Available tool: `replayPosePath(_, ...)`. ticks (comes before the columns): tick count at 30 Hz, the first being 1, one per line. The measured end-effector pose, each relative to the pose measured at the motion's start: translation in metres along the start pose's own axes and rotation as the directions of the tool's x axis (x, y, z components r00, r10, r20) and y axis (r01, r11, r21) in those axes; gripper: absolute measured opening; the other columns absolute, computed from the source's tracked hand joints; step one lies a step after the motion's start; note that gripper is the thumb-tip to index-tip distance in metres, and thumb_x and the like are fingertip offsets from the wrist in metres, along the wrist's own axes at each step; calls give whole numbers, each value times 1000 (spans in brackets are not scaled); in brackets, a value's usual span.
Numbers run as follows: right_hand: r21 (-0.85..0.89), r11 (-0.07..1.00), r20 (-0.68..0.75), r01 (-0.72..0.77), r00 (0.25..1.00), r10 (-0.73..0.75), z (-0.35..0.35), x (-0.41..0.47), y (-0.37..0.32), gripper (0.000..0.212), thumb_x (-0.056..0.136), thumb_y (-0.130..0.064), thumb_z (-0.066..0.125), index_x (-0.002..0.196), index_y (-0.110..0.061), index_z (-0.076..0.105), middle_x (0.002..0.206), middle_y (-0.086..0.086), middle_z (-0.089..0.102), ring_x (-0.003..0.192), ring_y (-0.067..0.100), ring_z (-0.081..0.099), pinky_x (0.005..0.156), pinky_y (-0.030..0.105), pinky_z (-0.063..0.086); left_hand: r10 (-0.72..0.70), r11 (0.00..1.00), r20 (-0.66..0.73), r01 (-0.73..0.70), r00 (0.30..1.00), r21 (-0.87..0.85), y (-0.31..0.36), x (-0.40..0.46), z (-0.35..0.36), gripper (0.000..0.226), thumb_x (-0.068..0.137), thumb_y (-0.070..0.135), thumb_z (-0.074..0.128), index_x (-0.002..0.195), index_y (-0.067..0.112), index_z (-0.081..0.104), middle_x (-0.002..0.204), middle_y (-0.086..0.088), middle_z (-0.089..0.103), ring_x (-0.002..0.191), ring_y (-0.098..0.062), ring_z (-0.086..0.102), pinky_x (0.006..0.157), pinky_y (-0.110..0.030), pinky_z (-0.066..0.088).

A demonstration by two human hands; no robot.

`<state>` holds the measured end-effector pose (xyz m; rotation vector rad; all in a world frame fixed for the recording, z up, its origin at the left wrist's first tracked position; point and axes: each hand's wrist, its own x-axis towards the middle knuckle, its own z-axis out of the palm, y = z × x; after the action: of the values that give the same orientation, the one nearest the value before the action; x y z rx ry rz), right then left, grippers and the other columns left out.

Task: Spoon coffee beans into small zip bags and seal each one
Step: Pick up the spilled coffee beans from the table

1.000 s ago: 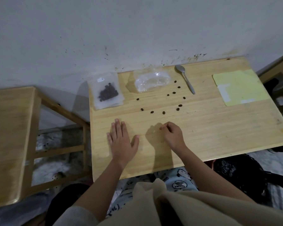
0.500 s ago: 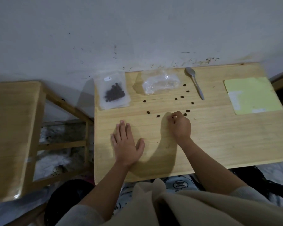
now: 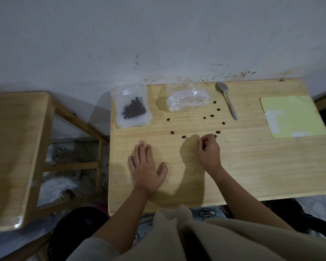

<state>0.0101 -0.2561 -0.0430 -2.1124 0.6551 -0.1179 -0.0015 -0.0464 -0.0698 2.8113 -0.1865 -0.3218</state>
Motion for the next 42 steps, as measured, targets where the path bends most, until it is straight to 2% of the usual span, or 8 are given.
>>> replayPosePath(4,192,974,63,-122,992,111,7,-6,-7,6,91,-6,49,86,-11,51,67,5,59,57,16,54,54,31,48,-4,1000,3,4,1000,-1,1,0,0,84,82,61,31,149,10,21,160,-8,6,146,-27,0,115,-53,6)
replayPosePath(9,317,926,186,-205,971,151,15,-6,-11,25,83,-7,44,61,-13,53,60,1,53,57,15,45,54,27,36,-5,1000,11,5,1000,8,0,1,-1,86,82,63,31,150,11,18,160,-8,4,146,-27,-1,115,-53,5)
replayPosePath(15,91,995,158,-42,987,27,24,-5,-20,43,95,-32,51,58,-15,38,50,-4,35,47,9,33,49,23,31,-10,1000,21,10,1000,7,0,1,-1,87,82,64,30,150,11,17,160,-8,4,146,-27,0,115,-53,6)
replayPosePath(19,-149,985,128,90,989,-71,28,2,-17,14,91,-27,58,93,-14,61,46,-6,44,42,10,42,45,25,33,1,1000,13,-1,1000,-2,0,2,0,87,81,63,33,149,10,20,159,-10,9,146,-29,4,114,-54,9)
replayPosePath(22,-242,966,139,94,988,-62,28,7,-17,22,91,-24,56,109,-16,64,60,0,60,55,19,56,52,26,41,2,1000,8,-2,1000,-8,0,2,0,86,81,62,36,148,10,21,159,-11,11,145,-29,6,114,-55,11)
replayPosePath(25,-289,950,165,120,983,-74,31,12,-16,20,94,-21,52,106,-13,65,76,9,68,70,28,63,56,28,42,0,1000,6,0,1000,-18,1,2,-2,86,81,61,38,149,11,20,159,-10,9,146,-28,4,114,-54,9)
replayPosePath(35,-366,927,141,88,989,-38,18,3,-6,36,91,-36,56,122,-17,55,65,-3,55,63,18,55,55,26,38,7,1000,-9,-8,1000,-18,0,1,-3,85,80,60,40,146,8,28,157,-12,17,145,-31,11,112,-56,15)
replayPosePath(42,-368,927,150,74,989,-20,20,7,-11,22,94,-27,52,105,-10,59,75,8,66,68,24,60,56,28,39,7,1000,-8,-7,1000,-12,0,2,-1,85,80,60,42,147,9,26,158,-11,14,145,-29,8,113,-54,10)
